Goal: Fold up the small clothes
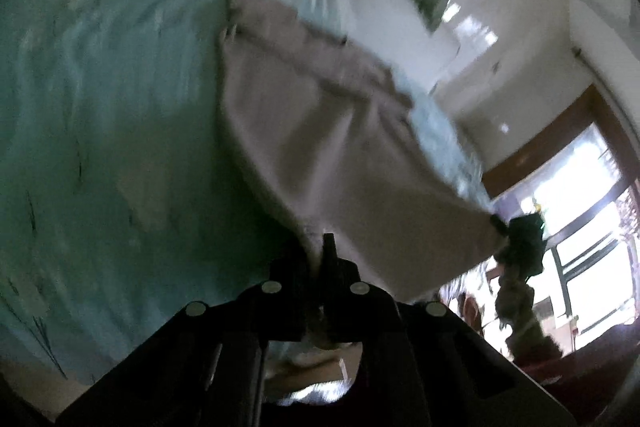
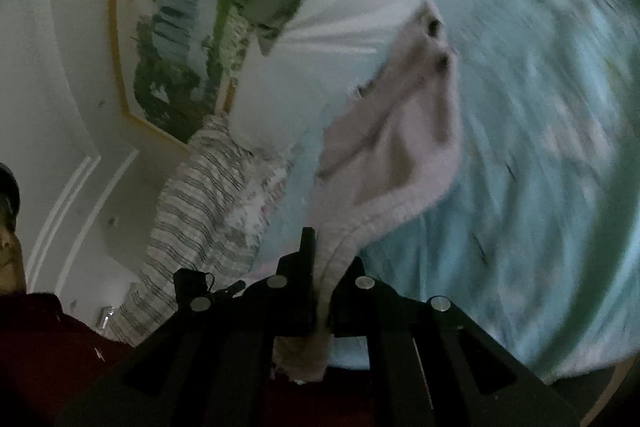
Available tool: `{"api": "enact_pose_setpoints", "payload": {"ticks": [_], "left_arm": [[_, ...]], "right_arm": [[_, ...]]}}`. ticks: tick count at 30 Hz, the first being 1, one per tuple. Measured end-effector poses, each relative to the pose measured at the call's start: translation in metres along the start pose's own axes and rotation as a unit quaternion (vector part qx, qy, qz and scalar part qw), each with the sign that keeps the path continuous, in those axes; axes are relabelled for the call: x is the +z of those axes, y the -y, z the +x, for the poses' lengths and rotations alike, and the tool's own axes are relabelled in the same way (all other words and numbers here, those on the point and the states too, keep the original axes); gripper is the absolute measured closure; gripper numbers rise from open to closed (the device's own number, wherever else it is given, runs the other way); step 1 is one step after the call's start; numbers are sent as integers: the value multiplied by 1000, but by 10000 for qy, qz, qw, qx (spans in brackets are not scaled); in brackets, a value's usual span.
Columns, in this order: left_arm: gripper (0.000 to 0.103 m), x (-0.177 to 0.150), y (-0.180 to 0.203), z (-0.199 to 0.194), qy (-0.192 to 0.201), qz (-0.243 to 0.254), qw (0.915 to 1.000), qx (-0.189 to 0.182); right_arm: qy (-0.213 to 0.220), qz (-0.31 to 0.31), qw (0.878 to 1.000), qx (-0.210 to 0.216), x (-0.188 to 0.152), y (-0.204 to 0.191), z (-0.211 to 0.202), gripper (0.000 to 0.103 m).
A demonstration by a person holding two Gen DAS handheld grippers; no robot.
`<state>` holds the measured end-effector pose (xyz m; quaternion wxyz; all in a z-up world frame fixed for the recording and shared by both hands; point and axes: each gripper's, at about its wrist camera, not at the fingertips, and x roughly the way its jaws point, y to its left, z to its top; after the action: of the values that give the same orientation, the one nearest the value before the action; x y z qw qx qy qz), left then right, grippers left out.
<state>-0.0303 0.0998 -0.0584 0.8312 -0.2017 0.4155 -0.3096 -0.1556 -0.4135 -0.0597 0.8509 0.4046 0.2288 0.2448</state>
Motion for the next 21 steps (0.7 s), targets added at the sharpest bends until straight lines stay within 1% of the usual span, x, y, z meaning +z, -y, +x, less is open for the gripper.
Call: {"api": "enact_pose_setpoints", "payload": {"ticks": [4, 6, 8, 10, 11, 13, 14, 16, 17, 21], "left_arm": [[100, 43, 18, -12, 533, 274, 9982, 85], [100, 71, 23, -13, 842, 368, 9957, 107], [100, 102, 22, -8, 1073, 373, 9934, 162], [100, 127, 20, 0, 1219, 343, 9916, 249], [100, 147, 17, 9, 1337, 347, 9898, 362], [100, 172, 9, 24, 1408, 334, 9881, 526], [100, 193, 2, 41, 1388, 296, 9876, 664], [100, 220, -8, 61, 1356, 220, 9872, 808], [100, 240, -16, 79, 1314, 142, 9869, 931], [100, 291, -33, 128, 1192, 90, 9856, 1200]], "right_arm": [[287, -264, 9992, 6, 46, -19, 16, 97], [461, -335, 9984, -12, 75, -23, 24, 97], [600, -411, 9972, -147, 105, -23, 36, 97], [643, -502, 9957, -430, 135, -21, 54, 97], [647, -511, 9950, -563, 151, -18, 65, 97], [615, -504, 9935, -808, 178, -10, 87, 97], [588, -543, 9919, -983, 191, -5, 101, 97], [562, -470, 9905, -1160, 214, 7, 124, 97], [539, -442, 9892, -1291, 226, 15, 135, 97], [397, -387, 9815, -1831, 261, 44, 176, 97]]}}
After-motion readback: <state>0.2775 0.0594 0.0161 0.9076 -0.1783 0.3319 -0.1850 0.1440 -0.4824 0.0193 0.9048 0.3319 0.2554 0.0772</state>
